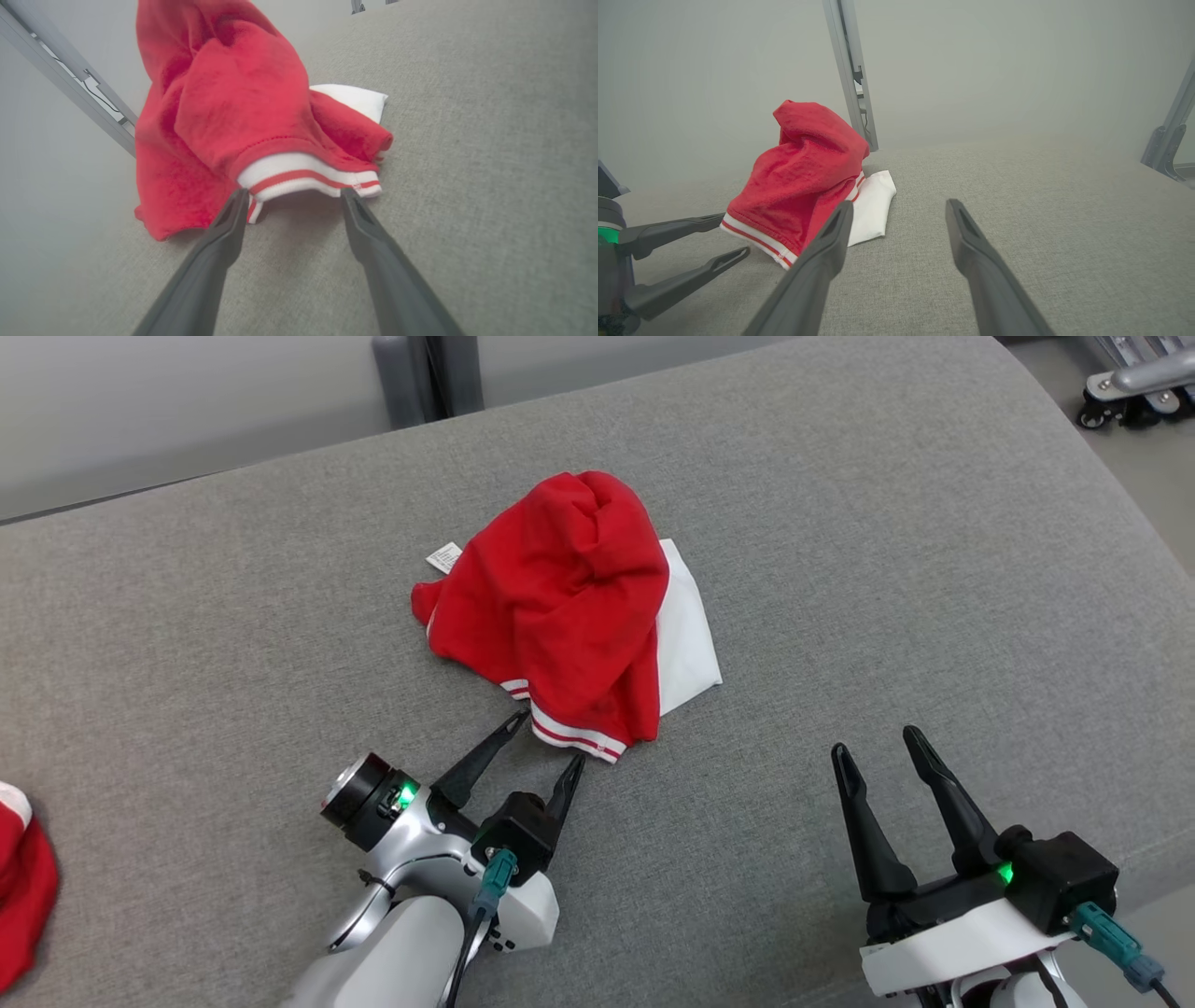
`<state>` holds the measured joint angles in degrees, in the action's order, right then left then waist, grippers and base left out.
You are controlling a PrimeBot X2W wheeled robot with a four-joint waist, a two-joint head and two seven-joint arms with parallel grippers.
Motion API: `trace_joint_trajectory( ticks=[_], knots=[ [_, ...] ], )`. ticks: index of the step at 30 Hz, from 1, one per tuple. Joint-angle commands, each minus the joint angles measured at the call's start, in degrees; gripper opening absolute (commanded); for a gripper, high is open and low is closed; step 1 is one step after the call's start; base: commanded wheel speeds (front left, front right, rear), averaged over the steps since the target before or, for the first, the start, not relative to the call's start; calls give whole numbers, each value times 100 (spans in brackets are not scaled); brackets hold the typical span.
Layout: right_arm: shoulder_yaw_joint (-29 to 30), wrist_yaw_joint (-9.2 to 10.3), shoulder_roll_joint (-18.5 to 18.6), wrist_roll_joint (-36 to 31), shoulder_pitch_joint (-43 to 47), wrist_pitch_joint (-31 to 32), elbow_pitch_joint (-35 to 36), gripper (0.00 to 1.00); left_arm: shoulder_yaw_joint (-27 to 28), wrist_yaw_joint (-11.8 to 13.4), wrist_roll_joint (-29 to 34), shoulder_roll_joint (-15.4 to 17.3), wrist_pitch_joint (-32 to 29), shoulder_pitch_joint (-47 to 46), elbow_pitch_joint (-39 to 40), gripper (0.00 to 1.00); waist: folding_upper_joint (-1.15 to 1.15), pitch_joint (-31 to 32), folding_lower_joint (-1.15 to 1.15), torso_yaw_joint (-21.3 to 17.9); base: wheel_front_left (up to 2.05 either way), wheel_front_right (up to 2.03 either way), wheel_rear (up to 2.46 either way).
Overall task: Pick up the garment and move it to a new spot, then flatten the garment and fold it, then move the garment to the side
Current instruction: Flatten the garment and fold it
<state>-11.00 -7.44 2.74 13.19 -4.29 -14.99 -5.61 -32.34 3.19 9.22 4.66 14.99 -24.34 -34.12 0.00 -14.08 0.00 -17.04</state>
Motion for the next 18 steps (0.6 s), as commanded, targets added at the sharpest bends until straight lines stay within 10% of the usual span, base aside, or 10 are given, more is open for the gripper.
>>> trace_joint_trajectory(
  ticks=[1, 5, 7, 8, 18],
  knots=[
    [11, -9, 30, 26, -74, -31, 25, 100, -13, 65, -26, 34, 26, -116, -25, 100, 0, -51, 0, -54, 0, 0, 0],
    [-7, -9, 30, 58, -114, -31, 22, 100, -115, 141, -134, 45, 26, -249, -35, 88, 0, -106, 0, -120, 0, 0, 0],
    [-13, -9, 30, 79, -122, -31, 25, 100, -171, 133, -192, 61, 26, -312, 27, 11, 0, -126, 0, -142, 0, 0, 0],
    [-17, -9, 30, 91, -123, -31, 27, 100, -195, 126, -234, 68, 26, -344, 63, 0, 0, -134, 0, -150, 0, 0, 0],
    [-88, -9, 30, 132, -125, -31, -47, 100, -234, -129, -1026, -94, 27, -565, 1044, 0, 0, 7, 0, -215, 0, 0, 0]
  ],
)
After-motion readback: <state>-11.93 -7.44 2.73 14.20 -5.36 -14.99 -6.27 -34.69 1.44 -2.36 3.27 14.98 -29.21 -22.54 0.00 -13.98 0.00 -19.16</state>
